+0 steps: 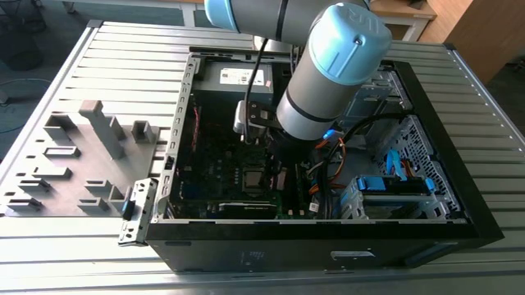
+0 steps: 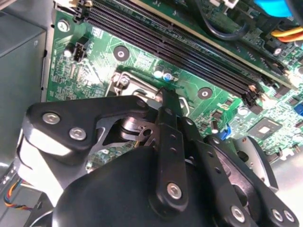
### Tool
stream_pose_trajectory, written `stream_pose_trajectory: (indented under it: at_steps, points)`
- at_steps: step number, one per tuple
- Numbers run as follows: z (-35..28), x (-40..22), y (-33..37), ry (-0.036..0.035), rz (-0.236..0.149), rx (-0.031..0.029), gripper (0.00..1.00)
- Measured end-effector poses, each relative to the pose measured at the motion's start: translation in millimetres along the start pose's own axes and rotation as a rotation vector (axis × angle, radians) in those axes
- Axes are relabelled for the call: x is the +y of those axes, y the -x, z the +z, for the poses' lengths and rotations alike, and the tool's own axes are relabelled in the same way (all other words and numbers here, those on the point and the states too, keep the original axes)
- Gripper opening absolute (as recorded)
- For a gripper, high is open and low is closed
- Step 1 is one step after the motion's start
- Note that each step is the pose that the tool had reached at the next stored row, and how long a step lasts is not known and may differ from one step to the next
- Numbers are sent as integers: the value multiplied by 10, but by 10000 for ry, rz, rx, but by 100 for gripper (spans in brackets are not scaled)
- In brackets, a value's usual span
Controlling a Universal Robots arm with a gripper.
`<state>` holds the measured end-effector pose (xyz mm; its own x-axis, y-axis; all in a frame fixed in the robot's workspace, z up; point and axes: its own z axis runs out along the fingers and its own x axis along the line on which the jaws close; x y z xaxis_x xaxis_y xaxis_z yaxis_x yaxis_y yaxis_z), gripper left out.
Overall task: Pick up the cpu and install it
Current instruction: 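Install the first cpu locking lever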
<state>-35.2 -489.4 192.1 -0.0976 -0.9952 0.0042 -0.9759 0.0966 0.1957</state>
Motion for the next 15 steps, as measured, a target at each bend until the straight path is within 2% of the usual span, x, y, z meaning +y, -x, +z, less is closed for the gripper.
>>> stream_pose_trajectory:
  at_steps: [8, 15]
  points:
    - [-34, 10, 1, 5, -17, -77, 11]
    - [-30, 40, -3, -5, -19, -83, 11]
